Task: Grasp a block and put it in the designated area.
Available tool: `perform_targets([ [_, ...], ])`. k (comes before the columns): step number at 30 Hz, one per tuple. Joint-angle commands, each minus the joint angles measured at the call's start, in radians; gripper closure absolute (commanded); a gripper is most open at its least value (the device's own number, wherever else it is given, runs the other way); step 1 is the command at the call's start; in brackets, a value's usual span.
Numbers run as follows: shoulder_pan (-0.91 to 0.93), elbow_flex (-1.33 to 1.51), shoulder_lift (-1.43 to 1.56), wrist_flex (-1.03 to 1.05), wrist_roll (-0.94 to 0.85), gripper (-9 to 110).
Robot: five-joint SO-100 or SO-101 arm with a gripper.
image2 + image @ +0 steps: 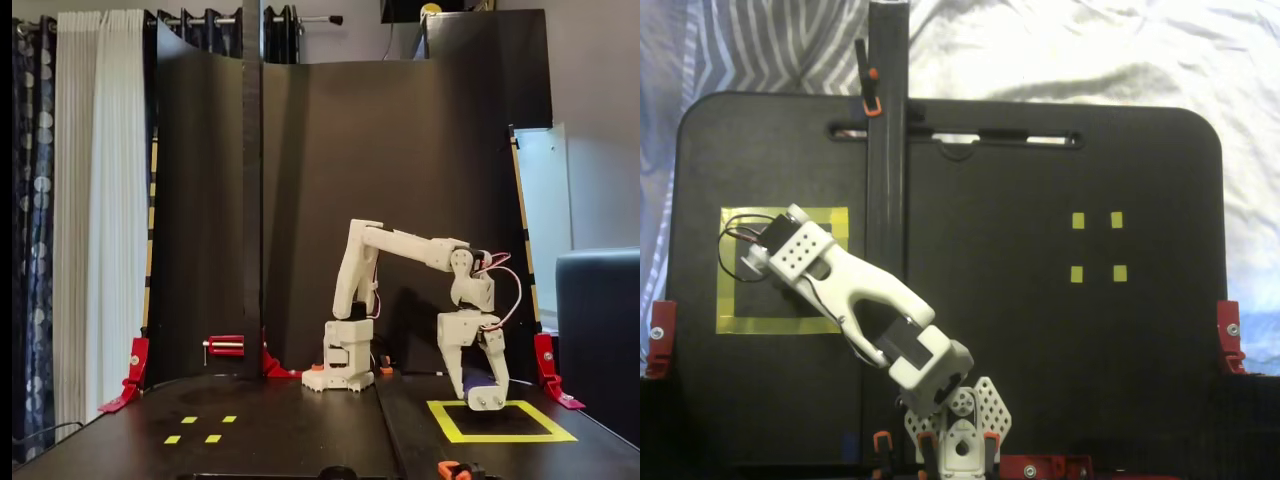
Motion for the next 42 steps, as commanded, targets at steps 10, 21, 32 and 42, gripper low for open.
perform_targets([
  [10, 0.005, -0.003, -0.095, -0.055, 0.000, 80],
  [21, 0.014, -0.003, -0.133, -0.077, -0.012, 78],
  [32, 0.021, -0.003, -0.124, -0.046, -0.031, 58],
  [42, 0.026, -0.003, -0.089, -0.026, -0.034, 57],
])
